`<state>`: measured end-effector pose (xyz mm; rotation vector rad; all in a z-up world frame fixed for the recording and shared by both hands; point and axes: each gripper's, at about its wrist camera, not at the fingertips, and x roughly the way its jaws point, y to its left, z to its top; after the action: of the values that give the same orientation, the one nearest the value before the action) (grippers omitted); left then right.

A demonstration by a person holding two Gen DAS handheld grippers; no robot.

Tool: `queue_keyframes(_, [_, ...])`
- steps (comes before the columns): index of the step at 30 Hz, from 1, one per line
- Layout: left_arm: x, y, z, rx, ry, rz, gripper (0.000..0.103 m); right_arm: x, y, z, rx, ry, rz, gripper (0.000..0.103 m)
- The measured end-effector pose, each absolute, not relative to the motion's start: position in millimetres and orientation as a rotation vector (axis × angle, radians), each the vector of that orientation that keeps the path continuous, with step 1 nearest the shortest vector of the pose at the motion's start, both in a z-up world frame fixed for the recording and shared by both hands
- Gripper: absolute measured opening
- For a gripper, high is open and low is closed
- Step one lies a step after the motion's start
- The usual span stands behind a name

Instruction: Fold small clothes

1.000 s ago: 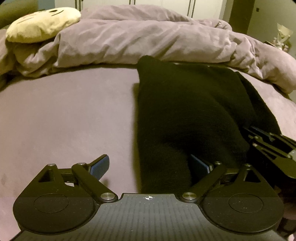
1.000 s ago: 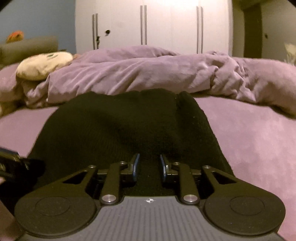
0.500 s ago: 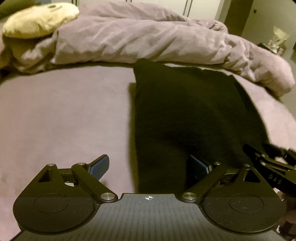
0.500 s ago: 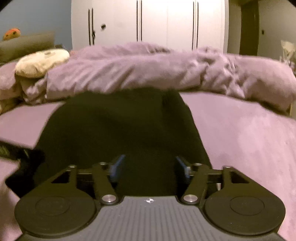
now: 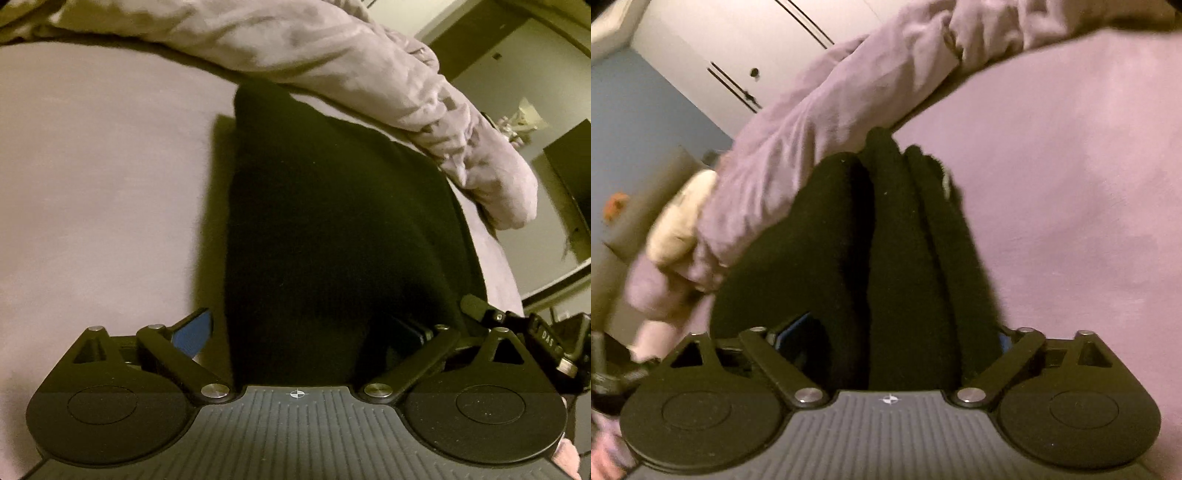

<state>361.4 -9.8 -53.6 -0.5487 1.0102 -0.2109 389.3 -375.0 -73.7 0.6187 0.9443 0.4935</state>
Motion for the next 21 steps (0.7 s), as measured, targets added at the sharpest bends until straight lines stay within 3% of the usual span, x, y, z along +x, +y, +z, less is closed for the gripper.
queue_keyframes(7, [370,-20,-59,-0.574,0.996,-0.216,0.094,395,-357,-79,0.565,0.953,0.497,0.097])
queue_keyframes(9, [367,-20,-57,-0.558,0.981,-0.217,0.084,393,-352,-71,0.507,0.943,0.511,0.085])
queue_keyframes(11, [364,-22,-52,-0.532,0.972,-0.218,0.077,391,-355,-65,0.520,0.936,0.545,0.062])
queue_keyframes(13, [361,-19,-49,-0.542,0.969,-0.218,0.075,392,-356,-63,0.532,0.946,0.549,0.061])
queue_keyframes(17, [365,-18,-56,-0.541,0.981,-0.207,0.088,399,-351,-69,0.557,0.975,0.554,0.079])
queue_keyframes(21, [367,-19,-56,-0.565,0.966,-0.186,0.082,400,-334,-69,0.492,0.953,0.528,0.079])
